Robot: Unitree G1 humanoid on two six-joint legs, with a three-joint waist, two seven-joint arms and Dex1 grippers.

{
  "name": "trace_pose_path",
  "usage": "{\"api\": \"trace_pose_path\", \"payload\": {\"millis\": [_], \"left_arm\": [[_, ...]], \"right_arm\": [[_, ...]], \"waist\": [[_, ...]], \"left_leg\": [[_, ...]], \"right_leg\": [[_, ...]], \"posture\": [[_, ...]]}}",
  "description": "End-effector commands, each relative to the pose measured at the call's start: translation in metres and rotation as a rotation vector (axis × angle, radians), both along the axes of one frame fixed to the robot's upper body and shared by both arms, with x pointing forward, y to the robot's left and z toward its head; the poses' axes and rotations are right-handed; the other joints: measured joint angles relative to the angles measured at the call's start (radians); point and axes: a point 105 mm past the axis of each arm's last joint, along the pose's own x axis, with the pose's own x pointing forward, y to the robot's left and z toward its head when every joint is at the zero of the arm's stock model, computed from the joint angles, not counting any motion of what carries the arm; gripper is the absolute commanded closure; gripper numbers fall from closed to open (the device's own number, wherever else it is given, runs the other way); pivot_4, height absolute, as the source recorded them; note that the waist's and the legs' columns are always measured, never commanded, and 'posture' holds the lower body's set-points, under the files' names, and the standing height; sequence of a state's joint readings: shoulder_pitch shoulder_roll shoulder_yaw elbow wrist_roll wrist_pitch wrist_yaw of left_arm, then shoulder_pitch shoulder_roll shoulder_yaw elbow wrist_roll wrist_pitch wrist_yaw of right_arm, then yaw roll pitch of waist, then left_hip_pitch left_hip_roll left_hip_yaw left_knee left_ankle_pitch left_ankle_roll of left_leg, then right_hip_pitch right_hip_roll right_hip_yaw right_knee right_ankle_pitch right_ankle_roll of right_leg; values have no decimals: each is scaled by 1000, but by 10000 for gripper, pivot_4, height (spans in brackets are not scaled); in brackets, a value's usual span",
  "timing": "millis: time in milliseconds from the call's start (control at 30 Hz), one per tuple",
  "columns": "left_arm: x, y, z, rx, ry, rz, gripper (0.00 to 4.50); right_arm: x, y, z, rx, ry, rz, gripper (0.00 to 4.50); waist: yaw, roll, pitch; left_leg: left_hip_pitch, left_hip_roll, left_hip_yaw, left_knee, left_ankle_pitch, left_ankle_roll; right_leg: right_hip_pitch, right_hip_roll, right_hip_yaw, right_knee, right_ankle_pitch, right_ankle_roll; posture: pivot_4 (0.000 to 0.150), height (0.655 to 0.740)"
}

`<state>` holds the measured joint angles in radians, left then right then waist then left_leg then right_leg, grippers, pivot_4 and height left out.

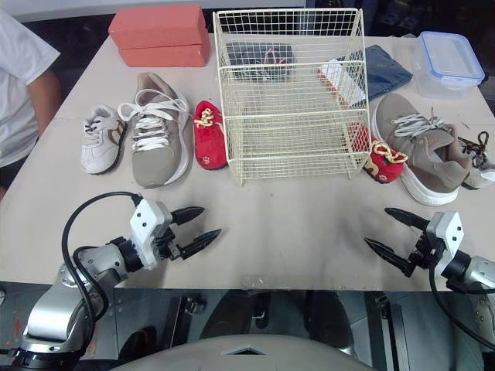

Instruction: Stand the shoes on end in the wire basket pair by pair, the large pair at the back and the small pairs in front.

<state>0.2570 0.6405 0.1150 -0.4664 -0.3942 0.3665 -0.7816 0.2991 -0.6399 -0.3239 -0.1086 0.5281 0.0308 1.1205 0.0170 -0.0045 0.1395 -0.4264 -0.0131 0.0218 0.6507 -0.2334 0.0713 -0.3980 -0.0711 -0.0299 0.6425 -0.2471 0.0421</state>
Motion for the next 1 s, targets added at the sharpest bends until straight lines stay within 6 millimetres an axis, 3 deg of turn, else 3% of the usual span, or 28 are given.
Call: {"api": "trace_pose_path", "payload": {"millis": [33, 533, 667, 733, 800, 867, 1000], "left_arm": [[0, 3, 9, -5, -22, -10, 6289], [1, 0, 9, 8, -29, -62, 6289], [2, -1, 12, 18, -38, -90, 6289], [1, -3, 24, -4, -42, -143, 6289], [0, -11, 58, -49, -68, -290, 6289], [2, -15, 84, -31, -113, -385, 6289], [7, -13, 114, 47, -148, -456, 6289]], "right_arm": [[0, 1, 11, -20, -55, 18, 1436], [7, 4, 17, -18, -75, 10, 1436], [9, 7, 29, -36, -123, 40, 1436], [15, 13, 44, -45, -171, 72, 1436], [28, 28, 77, -74, -260, 148, 1436], [38, 40, 98, -112, -309, 205, 1436], [58, 63, 112, -262, -361, 335, 1436]], "waist": [[0, 0, 0], [0, 0, 0], [0, 0, 0], [0, 0, 0], [-2, 1, 2], [-4, 4, 5], [-3, 2, 4]], "left_leg": [[0, 0, 0, 0, 0, 0], [0, 0, 0, 0, 0, 0], [0, 0, 0, 0, 0, 0], [0, 0, 0, 0, 0, 0], [0, 0, 0, 0, 0, 0], [0, 0, 0, 2, 0, 0], [3, 0, 1, 1, 1, -2]], "right_leg": [[0, 0, 0, 0, 0, 0], [0, 0, 0, 0, 0, 0], [0, 0, 0, 0, 0, 0], [0, 0, 0, 0, 0, 0], [0, 0, 0, 0, 0, 0], [-1, 1, 0, 3, 0, 0], [2, 1, 0, 1, 0, 0]], "posture": [[1500, 7400], [1500, 7400], [1500, 7400], [1500, 7400], [1500, 7400], [1500, 7400], [1500, 7400]]}}
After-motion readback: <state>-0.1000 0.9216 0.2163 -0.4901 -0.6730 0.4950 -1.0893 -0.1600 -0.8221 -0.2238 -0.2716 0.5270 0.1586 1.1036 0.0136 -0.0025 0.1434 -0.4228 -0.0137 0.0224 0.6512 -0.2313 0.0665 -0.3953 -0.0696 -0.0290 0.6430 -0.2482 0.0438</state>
